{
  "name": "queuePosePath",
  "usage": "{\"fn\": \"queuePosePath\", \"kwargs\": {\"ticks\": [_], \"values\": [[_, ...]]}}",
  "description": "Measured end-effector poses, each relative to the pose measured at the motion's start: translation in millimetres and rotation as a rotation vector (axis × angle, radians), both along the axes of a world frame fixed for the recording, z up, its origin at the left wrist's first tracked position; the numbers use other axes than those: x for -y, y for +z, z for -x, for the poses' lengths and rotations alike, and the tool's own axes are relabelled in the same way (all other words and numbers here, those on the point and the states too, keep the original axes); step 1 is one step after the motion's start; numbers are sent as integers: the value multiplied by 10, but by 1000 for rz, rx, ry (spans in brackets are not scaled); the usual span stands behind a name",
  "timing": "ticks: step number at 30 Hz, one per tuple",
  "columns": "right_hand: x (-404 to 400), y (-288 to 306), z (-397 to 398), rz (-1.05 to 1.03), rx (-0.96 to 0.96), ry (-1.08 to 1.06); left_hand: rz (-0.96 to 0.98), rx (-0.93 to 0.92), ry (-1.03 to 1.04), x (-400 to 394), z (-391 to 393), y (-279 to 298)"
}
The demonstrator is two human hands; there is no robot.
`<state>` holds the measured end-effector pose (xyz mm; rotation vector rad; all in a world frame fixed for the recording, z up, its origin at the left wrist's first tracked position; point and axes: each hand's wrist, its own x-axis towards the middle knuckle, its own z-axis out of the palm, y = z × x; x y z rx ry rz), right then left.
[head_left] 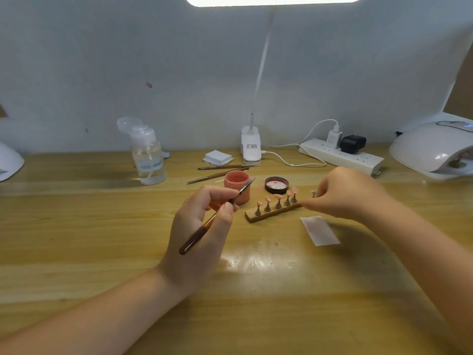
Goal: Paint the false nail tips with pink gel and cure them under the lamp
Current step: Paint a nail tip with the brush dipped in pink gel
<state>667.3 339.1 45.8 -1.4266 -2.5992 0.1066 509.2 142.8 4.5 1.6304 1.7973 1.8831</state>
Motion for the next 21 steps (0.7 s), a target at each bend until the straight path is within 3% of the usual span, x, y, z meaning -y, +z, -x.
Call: {"fn": "queuePosePath", "kwargs": {"ticks": [14, 21], "values": [[-188, -293, -44, 183, -191, 68, 38, 20, 3, -1, -15, 0], [-154, -326, -55, 172, -164, 167, 45, 18, 12, -7, -14, -5]]}}
